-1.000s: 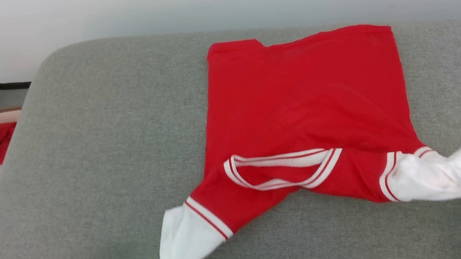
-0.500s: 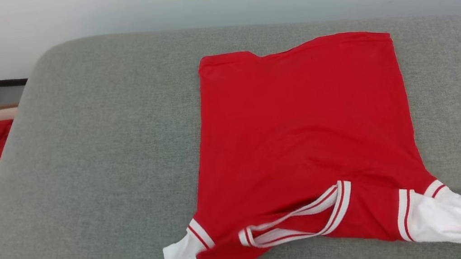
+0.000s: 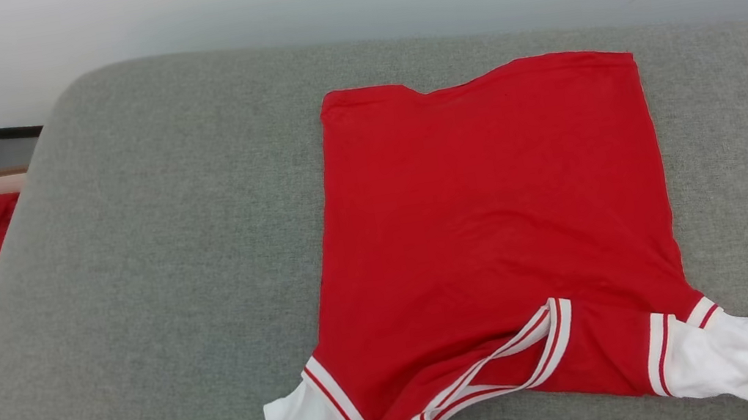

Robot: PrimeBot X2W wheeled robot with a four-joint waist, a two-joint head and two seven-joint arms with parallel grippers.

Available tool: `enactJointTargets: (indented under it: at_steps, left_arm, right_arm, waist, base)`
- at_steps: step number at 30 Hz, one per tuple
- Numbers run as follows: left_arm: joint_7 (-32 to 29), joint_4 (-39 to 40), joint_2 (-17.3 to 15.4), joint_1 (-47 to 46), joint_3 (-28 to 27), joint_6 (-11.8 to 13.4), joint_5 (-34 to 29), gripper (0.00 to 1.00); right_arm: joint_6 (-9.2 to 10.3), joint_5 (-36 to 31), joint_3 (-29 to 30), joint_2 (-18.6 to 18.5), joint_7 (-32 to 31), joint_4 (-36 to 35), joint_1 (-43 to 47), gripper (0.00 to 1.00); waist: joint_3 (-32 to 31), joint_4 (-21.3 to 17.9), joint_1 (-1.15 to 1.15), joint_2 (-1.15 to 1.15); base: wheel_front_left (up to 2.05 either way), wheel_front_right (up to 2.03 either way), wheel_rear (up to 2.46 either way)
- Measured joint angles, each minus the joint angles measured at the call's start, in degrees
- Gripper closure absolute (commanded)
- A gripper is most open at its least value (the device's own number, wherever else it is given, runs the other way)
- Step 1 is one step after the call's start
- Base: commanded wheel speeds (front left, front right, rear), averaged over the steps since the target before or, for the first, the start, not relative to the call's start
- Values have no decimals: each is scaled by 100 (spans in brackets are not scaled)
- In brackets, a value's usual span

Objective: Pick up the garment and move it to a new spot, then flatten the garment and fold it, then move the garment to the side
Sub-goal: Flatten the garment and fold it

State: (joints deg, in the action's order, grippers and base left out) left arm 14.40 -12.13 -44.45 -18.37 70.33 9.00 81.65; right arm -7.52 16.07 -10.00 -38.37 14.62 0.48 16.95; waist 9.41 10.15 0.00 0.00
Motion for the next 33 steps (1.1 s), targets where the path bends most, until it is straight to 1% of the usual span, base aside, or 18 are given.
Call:
enactJointTargets:
  at_steps: [5, 9, 12, 16, 18, 20, 23, 27, 33]
  left_arm:
    - [23, -46, 24, 2, -76, -20, -48, 100]
    - [32, -43, 48, 7, -164, -44, -76, 100]
    - [43, -21, 81, 8, -254, -49, -140, 100]
    - [51, -5, 107, 18, -345, -49, -237, 100]
    - [52, 4, 131, 25, -397, -49, -257, 100]
    - [58, 10, 155, 48, -428, -47, -289, 100]
    - [58, 14, 224, 55, -432, -43, -370, 100]
    - [46, 14, 349, -13, -394, -44, -489, 100]
    - [-76, -26, 658, -325, -263, -112, -740, 100]
  right_arm:
    - [0, 199, 79, 98, -8, -168, 13, 0]
    - [0, 505, 82, 92, -36, -466, 20, 0]
    - [0, 702, 215, 147, -57, -720, -19, 0]
    - [0, 839, 314, 286, -274, -1071, -354, 0]
    - [0, 951, 367, 354, -426, -1144, -615, 0]
    - [0, 1076, 352, 344, -538, -1155, -920, 0]
    - [0, 1270, 236, 319, -767, -956, -1504, 0]
    - [1, 1612, 52, 275, -1160, -412, -2415, 0]
    - [0, 1983, -253, -54, -1713, 549, -3721, 0]
  waist:
    - [-6, -25, 0, 0]
    - [-1, -58, 0, 0]
    - [3, -83, 0, 0]
    - [-15, -101, 0, 0]
    - [-27, -96, 0, 0]
    - [-42, -84, 0, 0]
    - [-60, -34, 0, 0]
    - [-63, 98, 0, 0]
    - [17, 418, 0, 0]
  base:
    - [0, 0, 0]
    - [0, 0, 0]
    - [0, 0, 0]
    - [0, 0, 0]
    - [0, 0, 0]
    - [0, 0, 0]
    - [0, 0, 0]
    - [0, 0, 0]
    - [0, 0, 0]
